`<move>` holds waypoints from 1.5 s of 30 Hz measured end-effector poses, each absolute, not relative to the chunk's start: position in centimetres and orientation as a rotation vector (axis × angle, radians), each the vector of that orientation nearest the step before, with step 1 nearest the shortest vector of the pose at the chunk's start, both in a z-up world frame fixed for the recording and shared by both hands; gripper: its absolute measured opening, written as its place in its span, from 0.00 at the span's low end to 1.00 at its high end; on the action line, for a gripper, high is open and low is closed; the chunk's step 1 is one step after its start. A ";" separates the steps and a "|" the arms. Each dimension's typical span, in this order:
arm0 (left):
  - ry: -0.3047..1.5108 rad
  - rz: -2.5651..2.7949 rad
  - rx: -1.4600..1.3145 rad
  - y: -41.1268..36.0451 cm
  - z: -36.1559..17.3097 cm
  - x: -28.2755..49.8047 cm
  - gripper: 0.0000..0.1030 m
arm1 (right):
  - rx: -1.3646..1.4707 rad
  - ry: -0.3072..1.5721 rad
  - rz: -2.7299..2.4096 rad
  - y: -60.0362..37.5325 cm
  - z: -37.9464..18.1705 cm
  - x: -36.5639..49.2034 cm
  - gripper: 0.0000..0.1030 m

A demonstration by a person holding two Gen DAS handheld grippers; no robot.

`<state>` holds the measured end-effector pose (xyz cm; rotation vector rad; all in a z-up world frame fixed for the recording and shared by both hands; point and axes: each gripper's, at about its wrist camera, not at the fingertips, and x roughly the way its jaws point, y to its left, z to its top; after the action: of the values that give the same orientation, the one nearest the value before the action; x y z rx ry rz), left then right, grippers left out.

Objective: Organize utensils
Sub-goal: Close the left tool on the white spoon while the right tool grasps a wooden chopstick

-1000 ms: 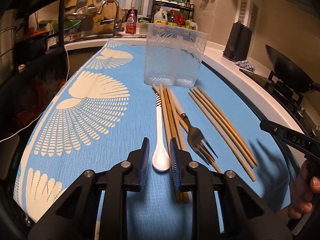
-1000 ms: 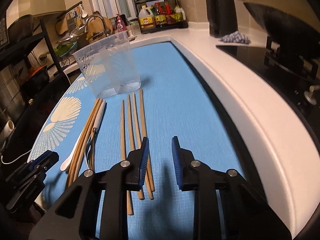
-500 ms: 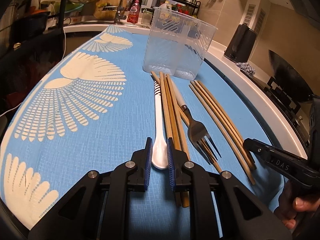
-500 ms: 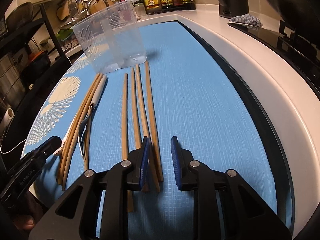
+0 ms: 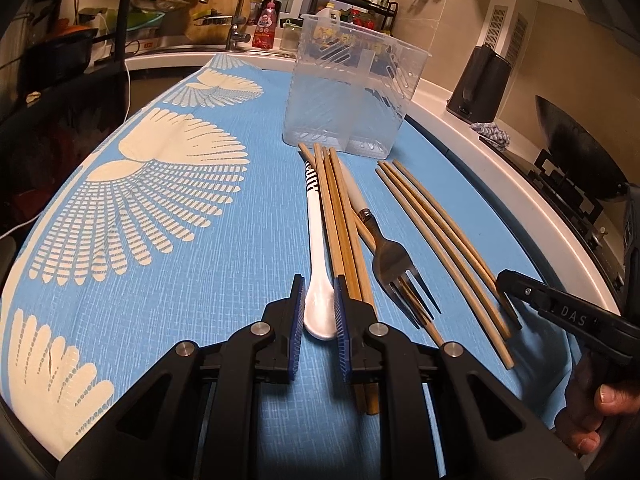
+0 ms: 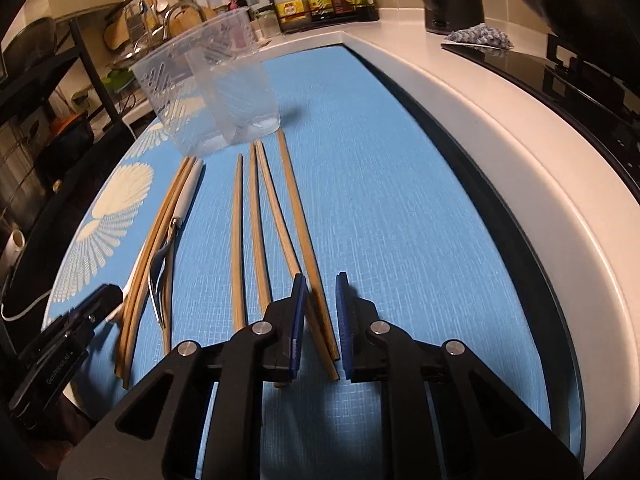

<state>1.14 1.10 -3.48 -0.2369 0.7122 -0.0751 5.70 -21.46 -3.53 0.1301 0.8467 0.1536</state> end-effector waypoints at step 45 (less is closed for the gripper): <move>0.669 0.074 -0.188 2.5 -3.6 -0.8 0.22 | 0.101 0.876 0.134 -20.9 -4.2 5.4 0.07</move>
<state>-0.75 2.52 -3.56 -0.1881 0.6689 0.0741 5.37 -20.86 -4.17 0.1006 0.8762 0.1342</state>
